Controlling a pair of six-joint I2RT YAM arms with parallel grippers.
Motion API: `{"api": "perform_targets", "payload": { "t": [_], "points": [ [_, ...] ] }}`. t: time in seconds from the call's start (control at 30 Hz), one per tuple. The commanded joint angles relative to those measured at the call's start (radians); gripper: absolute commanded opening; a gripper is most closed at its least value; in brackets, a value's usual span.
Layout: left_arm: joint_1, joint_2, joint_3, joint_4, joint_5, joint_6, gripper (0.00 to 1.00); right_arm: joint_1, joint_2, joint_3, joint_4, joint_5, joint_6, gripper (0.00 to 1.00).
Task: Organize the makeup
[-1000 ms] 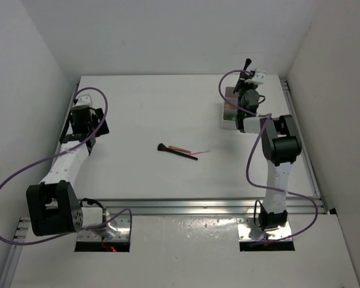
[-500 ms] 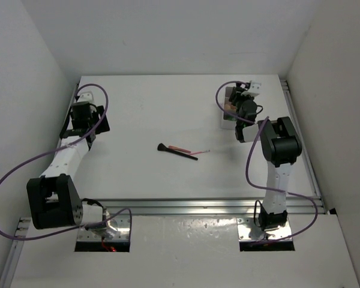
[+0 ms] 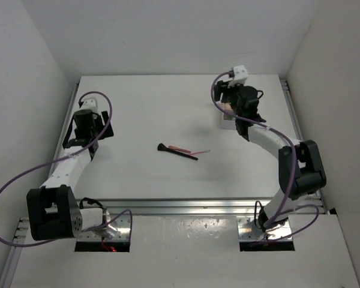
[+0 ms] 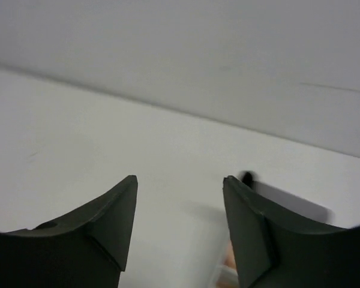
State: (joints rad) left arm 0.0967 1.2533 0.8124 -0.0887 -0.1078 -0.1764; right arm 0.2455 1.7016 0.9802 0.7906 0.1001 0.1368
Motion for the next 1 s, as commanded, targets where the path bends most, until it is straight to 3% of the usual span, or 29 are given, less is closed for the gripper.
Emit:
{"api": "perform_targets", "payload": {
  "t": [0.0,0.03,0.07,0.13,0.23,0.3,0.37,0.4,0.5,0.57,0.6,0.63,0.67,0.7,0.73,0.77,0.87,0.97],
  "points": [
    [-0.006,-0.096,-0.071,0.066,0.013,-0.060,0.77,0.116,-0.047,0.156,-0.606,-0.462,-0.123,0.57],
    [0.003,-0.113,-0.102,0.066,0.022,-0.060,0.77,0.139,-0.019,0.176,-0.672,-0.491,-0.128,0.52],
    [0.014,-0.130,-0.117,0.066,0.022,-0.072,0.77,0.159,0.018,0.199,-0.846,-0.516,-0.129,0.47],
    [0.024,-0.181,-0.168,0.075,0.022,-0.072,0.77,0.242,0.074,0.250,-0.927,-0.577,-0.161,0.37],
    [0.034,-0.225,-0.208,0.084,0.022,-0.072,0.77,0.336,0.144,0.265,-0.930,-0.576,-0.196,0.35],
    [0.034,-0.259,-0.231,0.073,0.022,-0.072,0.77,0.385,0.186,0.284,-0.950,-0.488,-0.219,0.37],
    [0.034,-0.275,-0.243,0.073,0.022,-0.072,0.77,0.422,0.219,0.369,-1.008,-0.437,-0.244,0.38],
    [0.034,-0.287,-0.257,0.073,0.022,-0.072,0.77,0.428,0.261,0.399,-1.116,-0.407,-0.241,0.37],
    [0.034,-0.296,-0.298,0.099,0.036,-0.081,0.77,0.434,0.267,0.465,-1.204,-0.278,-0.172,0.31],
    [0.034,-0.305,-0.323,0.127,0.051,-0.090,0.77,0.417,0.227,0.408,-1.199,-0.193,-0.064,0.30],
    [0.034,-0.305,-0.323,0.136,0.063,-0.090,0.77,0.410,0.186,0.359,-1.191,-0.166,0.124,0.31],
    [0.034,-0.296,-0.323,0.151,0.063,-0.090,0.77,0.379,0.137,0.309,-1.179,-0.113,0.208,0.37],
    [0.034,-0.296,-0.323,0.152,0.063,-0.090,0.77,0.367,0.095,0.255,-1.183,-0.059,0.473,0.45],
    [0.023,-0.279,-0.323,0.152,0.063,-0.090,0.77,0.345,0.049,0.230,-1.195,0.005,0.475,0.46],
    [0.023,-0.255,-0.308,0.152,0.063,-0.081,0.77,0.333,0.030,0.194,-1.214,0.032,0.644,0.48],
    [0.023,-0.241,-0.297,0.161,0.075,-0.062,0.77,0.339,0.018,0.160,-1.212,0.058,0.700,0.48],
    [-0.005,-0.200,-0.272,0.184,0.085,-0.009,0.77,0.366,0.000,0.176,-1.244,0.179,0.948,0.54],
    [-0.028,-0.175,-0.251,0.198,0.085,0.002,0.77,0.364,0.064,0.276,-1.428,0.272,1.225,0.54]
  ]
}}
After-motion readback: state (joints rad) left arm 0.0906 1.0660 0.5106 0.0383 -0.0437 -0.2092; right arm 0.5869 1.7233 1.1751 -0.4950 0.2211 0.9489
